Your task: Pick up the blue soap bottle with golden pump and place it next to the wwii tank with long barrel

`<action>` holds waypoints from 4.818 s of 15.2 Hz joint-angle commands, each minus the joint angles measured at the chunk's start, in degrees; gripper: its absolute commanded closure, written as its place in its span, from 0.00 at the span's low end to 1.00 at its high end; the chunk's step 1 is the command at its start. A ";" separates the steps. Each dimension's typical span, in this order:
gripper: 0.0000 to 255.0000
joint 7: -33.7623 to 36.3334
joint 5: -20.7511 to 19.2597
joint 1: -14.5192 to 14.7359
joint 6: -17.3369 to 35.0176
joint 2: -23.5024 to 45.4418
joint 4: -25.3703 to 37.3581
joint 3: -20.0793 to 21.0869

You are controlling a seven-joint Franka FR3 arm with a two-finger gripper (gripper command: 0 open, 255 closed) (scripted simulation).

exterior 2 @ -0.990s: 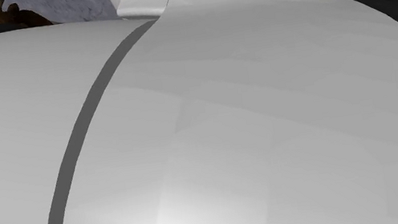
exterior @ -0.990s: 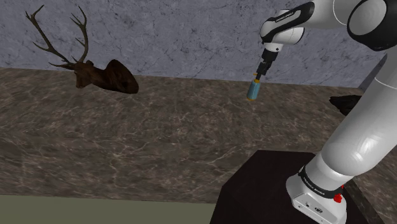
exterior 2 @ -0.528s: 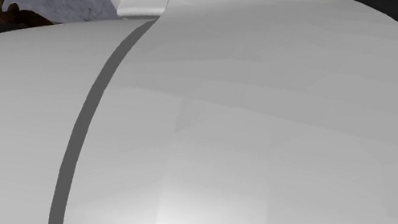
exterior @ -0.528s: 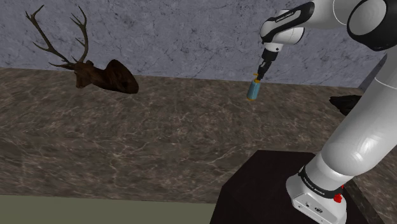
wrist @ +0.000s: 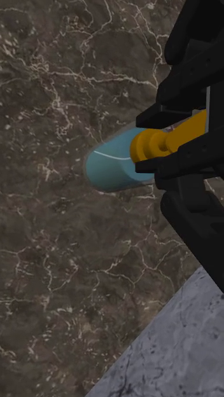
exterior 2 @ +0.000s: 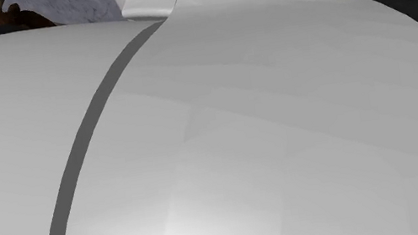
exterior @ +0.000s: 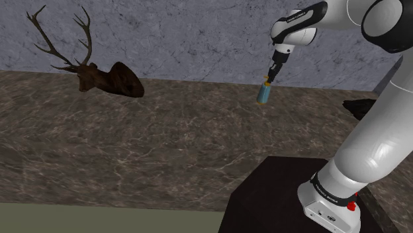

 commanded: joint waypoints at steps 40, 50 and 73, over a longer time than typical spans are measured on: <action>1.00 3.24 -2.07 -0.33 -30.77 -2.49 28.62 -0.59; 1.00 1.18 -3.42 -1.53 -35.19 -5.75 29.89 -1.77; 1.00 -19.69 -18.11 -11.90 -37.34 -29.53 11.21 -13.32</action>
